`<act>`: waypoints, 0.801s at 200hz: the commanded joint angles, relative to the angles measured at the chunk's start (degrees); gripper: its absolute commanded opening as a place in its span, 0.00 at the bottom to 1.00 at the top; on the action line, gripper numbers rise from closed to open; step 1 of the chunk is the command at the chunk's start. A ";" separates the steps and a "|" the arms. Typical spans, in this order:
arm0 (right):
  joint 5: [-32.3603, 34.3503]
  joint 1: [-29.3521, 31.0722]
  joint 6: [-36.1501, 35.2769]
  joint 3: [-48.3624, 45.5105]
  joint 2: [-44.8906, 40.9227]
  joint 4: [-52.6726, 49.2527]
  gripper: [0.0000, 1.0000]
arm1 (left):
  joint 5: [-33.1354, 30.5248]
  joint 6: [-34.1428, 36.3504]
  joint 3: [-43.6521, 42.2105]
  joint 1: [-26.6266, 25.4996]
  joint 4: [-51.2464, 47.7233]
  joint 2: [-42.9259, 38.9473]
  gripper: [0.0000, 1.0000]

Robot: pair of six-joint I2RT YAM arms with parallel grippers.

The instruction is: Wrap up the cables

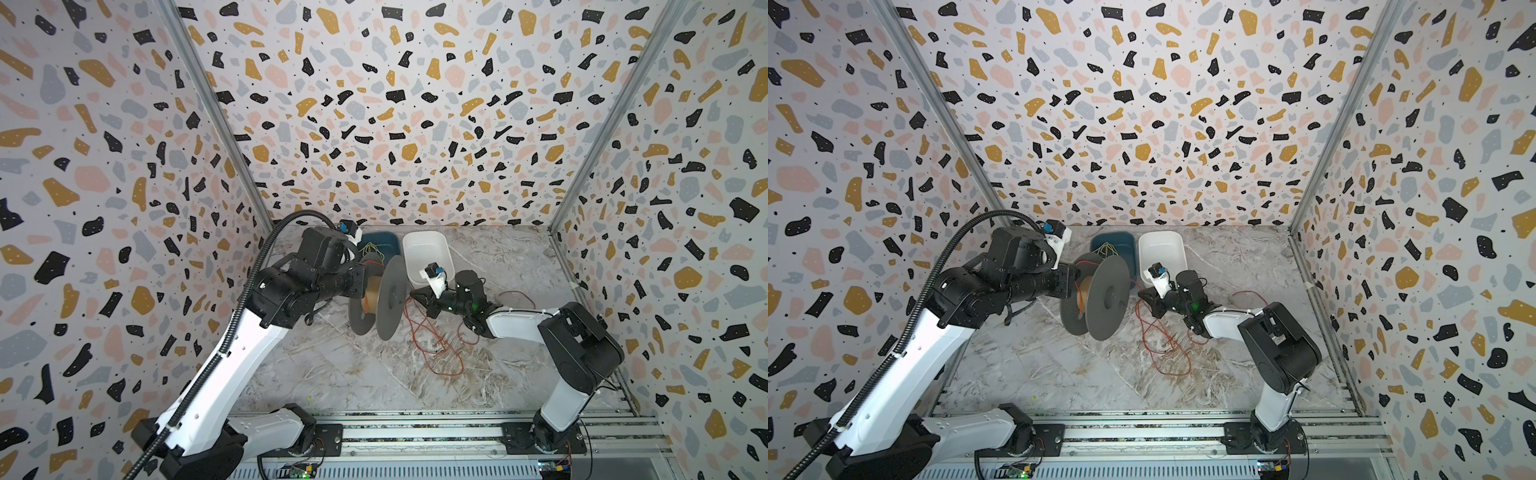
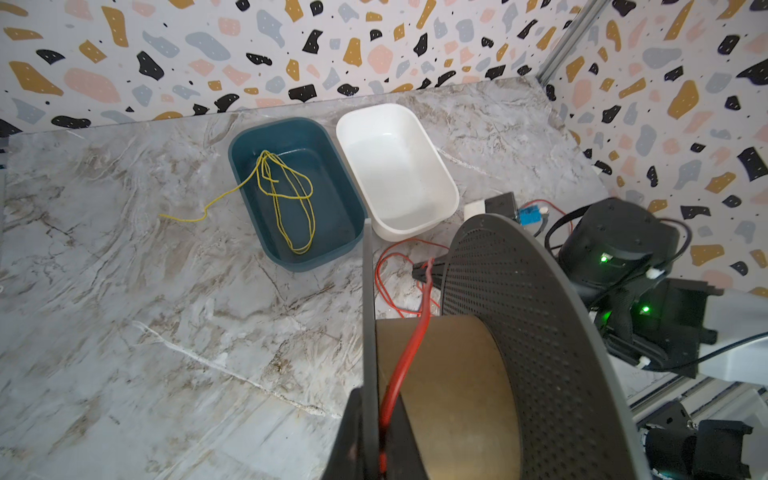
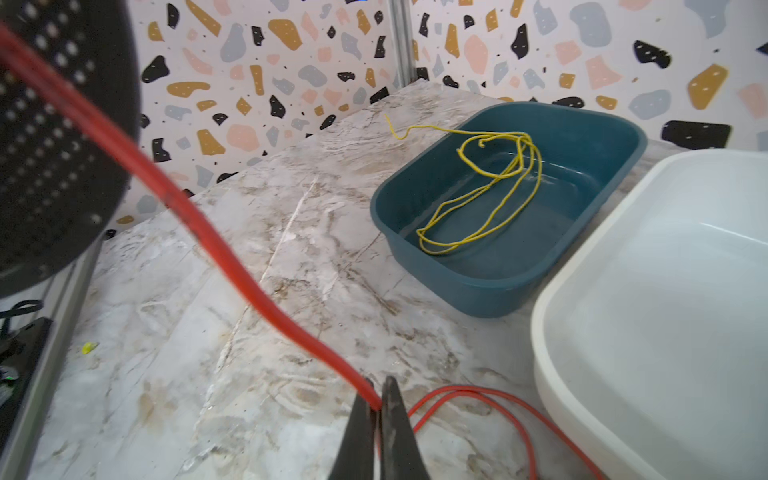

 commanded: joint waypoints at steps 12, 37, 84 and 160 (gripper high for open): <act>-4.91 0.05 4.61 -5.15 -1.77 7.27 0.06 | 1.67 -2.59 5.90 0.41 6.88 -0.21 0.00; -6.00 0.14 5.06 -6.46 -1.09 9.68 0.25 | 1.84 -2.94 7.17 0.41 6.56 0.24 0.00; -4.67 1.27 2.97 -7.28 -2.01 8.70 0.44 | 1.09 -2.97 9.00 0.41 5.86 0.77 0.00; -2.28 1.88 1.07 -10.95 -3.91 9.06 0.47 | -1.63 -2.44 12.57 0.48 4.77 3.09 0.00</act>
